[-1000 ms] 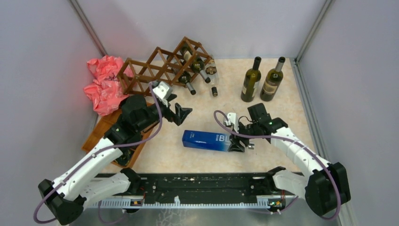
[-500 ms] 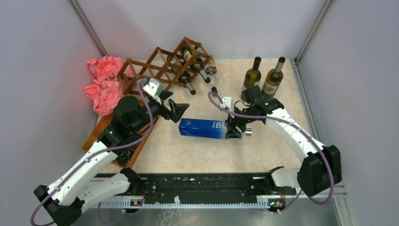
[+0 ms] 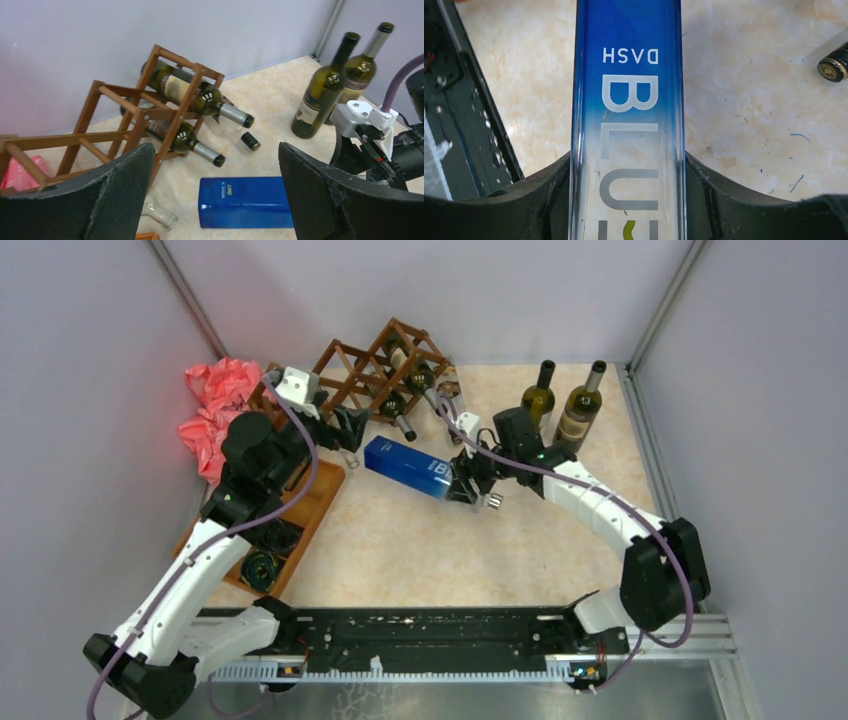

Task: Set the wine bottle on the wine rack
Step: Pick up the wine bottle from the center of the board, then place the wine bottle in the wine rack.

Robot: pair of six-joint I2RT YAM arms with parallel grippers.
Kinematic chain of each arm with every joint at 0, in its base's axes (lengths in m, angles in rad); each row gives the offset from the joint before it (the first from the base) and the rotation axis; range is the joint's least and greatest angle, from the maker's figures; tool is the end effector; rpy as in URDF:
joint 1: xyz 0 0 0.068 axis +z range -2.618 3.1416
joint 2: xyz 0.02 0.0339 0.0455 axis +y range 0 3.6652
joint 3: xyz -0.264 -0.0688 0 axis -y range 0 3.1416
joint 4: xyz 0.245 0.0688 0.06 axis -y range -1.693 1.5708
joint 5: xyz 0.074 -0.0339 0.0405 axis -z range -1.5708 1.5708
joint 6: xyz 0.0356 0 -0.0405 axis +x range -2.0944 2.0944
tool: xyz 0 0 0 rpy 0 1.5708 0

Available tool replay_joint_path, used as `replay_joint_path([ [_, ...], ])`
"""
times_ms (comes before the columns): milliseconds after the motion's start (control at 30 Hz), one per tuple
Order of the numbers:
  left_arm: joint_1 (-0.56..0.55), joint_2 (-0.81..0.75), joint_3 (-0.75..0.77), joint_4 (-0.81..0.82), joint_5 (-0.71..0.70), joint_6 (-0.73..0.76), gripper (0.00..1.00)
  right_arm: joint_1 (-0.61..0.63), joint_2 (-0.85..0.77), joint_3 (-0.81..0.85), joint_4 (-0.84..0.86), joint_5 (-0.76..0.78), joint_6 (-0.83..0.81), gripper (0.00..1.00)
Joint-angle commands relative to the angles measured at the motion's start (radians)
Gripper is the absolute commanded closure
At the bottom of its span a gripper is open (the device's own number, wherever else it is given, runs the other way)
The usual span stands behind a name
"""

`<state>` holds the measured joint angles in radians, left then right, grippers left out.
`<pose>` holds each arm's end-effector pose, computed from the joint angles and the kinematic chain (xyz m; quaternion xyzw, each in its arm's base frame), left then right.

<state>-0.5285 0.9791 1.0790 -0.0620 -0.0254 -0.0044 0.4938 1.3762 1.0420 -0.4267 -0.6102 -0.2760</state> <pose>0.1905 -0.1102 0.4209 0.1708 0.6722 -0.1812 0.6972 0.2499 0.1577 0.2777 -0.4388 0.7681 0.3153 0.3435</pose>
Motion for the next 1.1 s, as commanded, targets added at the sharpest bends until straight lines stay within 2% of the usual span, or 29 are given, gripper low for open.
replay_joint_path([
  [0, 0.078, -0.035, -0.046, 0.103, 0.066, 0.015, 0.01, 0.025, 0.015, 0.120, 0.317, 0.042, 0.236, 1.00],
  [367, 0.107, -0.094, -0.142, 0.149, 0.035, 0.064, 0.01, 0.057, 0.129, 0.216, 0.404, 0.072, 0.403, 1.00],
  [1067, 0.110, -0.138, -0.179, 0.171, -0.022, 0.107, 0.01, 0.084, 0.332, 0.378, 0.542, 0.106, 0.618, 1.00],
])
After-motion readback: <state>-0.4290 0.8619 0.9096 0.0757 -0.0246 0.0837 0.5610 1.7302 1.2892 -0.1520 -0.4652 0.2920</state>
